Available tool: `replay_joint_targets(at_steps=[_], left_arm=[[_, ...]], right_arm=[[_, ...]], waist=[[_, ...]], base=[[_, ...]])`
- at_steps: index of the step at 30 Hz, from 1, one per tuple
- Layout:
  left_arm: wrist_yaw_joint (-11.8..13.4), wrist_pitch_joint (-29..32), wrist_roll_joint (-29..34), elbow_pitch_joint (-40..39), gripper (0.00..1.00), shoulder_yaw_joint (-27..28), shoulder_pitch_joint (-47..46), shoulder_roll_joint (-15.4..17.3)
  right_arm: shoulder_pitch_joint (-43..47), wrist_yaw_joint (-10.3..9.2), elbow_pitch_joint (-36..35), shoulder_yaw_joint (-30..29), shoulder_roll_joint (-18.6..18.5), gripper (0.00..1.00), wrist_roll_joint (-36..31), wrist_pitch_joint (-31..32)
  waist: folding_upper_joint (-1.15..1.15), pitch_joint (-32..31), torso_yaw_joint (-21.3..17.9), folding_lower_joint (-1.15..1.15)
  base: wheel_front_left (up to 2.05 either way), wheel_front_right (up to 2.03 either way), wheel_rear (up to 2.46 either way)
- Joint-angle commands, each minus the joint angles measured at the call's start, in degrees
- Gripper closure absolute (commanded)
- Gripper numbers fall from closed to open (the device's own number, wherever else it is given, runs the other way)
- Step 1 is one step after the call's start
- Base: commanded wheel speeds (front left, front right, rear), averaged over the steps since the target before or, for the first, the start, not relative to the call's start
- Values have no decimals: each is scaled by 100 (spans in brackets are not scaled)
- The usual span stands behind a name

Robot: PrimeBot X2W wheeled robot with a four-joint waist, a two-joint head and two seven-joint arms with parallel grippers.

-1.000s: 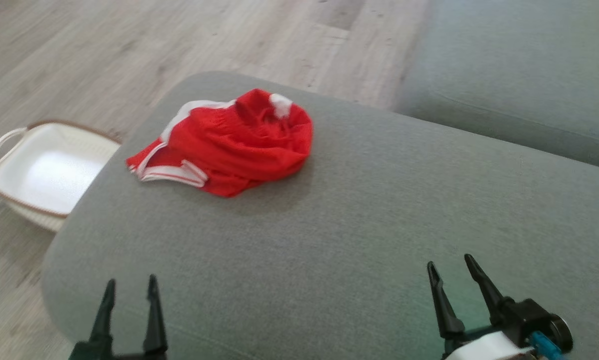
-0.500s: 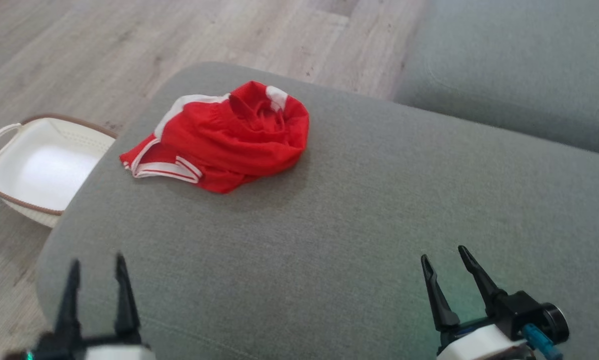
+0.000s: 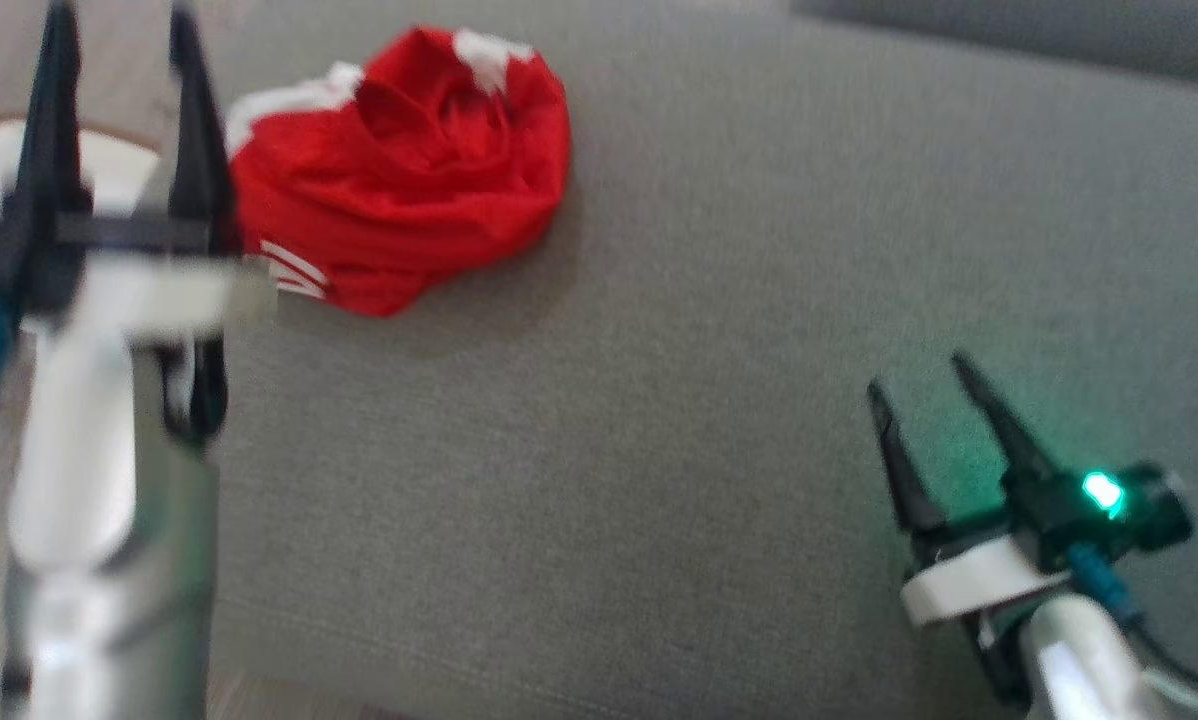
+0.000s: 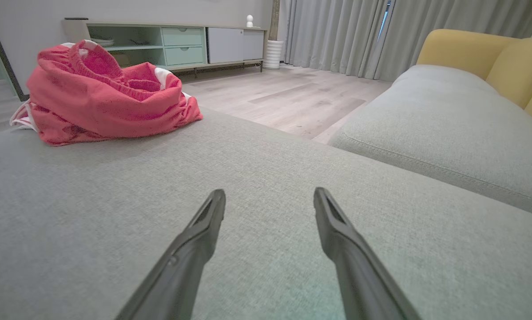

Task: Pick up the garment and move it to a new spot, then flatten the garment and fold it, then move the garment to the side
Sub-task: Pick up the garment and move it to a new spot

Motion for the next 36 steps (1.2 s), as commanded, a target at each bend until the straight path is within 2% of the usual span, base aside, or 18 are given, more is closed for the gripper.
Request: replay_joint_targets(at_steps=[1,3,4,10,17,22,24,25,26,31,36], left_arm=[[-38,103,-58,-53,0,103,-379,209],[-68,394,-116,351,0,-52,-1038,274],[-88,786,-228,840,0,-183,-1660,281],[-120,2087,-721,2318,0,-662,-3086,225],[-124,3003,-1477,3680,0,-1496,-3626,331],[-124,2894,-1715,4291,0,-2030,-3615,461],[-124,2733,-1841,4414,70,-2206,-3618,483],[-124,2570,-1885,4441,100,-2275,-3638,505],[-124,2570,-1885,4441,100,-2275,-3638,505],[-125,1552,-1882,4569,100,-2574,-3890,686],[-125,975,-1876,4735,100,-2836,-4194,821]], right_arm=[[-174,-4,-221,126,-101,0,-29,-62],[-308,-4,-319,116,-190,0,-64,-62],[-416,-4,-395,127,-293,0,-96,-62],[-658,-4,-557,171,-605,0,-147,-62],[-786,-4,-740,165,-764,0,-187,-62],[-801,-4,-847,103,-787,0,-214,-62],[-794,-4,-884,80,-785,0,-219,-62],[-792,-4,-905,62,-781,0,-221,-62],[-792,-4,-905,62,-781,0,-221,-62],[-804,-4,-945,3,-738,0,-227,-62],[-836,-4,-847,96,-530,0,-142,-62]], waist=[[0,583,-126,-2],[0,870,-128,-2],[0,1152,-131,-2],[0,1827,-202,-2],[0,2211,-394,-2],[0,2255,-480,-2],[0,2254,-492,-2],[0,2253,-493,-2],[0,2253,-493,-2],[0,2103,-476,-2],[0,1553,-566,-2]], base=[[0,0,0],[0,0,0],[0,0,0],[0,0,0],[0,0,0],[0,0,0],[0,0,0],[0,0,0],[0,0,0],[0,0,0],[0,0,0]])
